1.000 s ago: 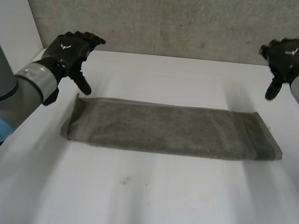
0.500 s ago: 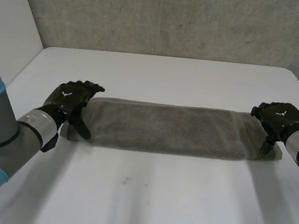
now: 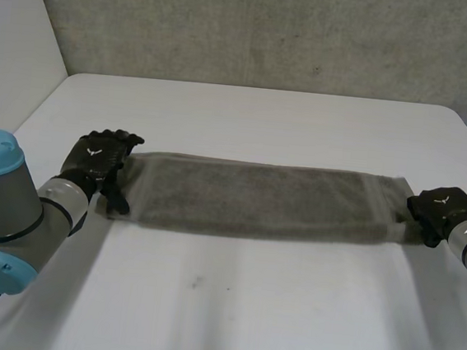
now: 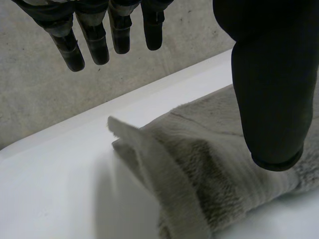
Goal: Fold the towel.
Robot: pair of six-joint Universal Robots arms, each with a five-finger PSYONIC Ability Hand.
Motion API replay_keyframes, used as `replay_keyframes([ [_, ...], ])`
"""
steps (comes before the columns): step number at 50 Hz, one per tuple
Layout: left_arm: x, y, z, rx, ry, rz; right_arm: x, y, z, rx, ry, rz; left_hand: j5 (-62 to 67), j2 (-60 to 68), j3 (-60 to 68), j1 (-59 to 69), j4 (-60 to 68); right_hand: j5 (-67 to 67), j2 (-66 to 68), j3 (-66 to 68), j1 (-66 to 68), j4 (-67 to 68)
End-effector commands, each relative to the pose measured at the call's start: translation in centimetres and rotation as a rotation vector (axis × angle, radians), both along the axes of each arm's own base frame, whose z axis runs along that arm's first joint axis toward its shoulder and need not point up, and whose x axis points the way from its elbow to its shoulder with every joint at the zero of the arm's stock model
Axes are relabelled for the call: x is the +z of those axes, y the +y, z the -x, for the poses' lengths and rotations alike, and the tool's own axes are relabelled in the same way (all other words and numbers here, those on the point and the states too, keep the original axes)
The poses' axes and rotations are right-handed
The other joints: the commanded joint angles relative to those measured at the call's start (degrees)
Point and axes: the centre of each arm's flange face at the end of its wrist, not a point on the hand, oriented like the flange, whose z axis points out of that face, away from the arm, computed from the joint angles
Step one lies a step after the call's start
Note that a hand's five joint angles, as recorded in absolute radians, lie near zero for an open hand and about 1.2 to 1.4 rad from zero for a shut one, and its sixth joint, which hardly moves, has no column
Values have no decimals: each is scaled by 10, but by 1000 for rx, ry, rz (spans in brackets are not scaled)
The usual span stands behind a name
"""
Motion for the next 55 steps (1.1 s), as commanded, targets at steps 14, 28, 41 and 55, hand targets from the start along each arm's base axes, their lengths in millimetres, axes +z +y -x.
replay_keyframes([
  [14,-11,-1,-5,36,-16,-30,24,-36,77,-171,238,96,12,10,10,10,10,64,55,63,66,63],
  [28,14,1,-6,37,1,16,54,-55,88,-198,275,199,6,3,3,3,4,64,55,63,66,63],
  [41,129,15,13,-20,96,321,137,4,-107,230,147,473,6,3,3,3,4,64,55,63,66,63],
  [55,137,27,39,-35,188,316,31,163,-273,783,92,331,6,3,3,3,4,64,55,63,66,63],
])
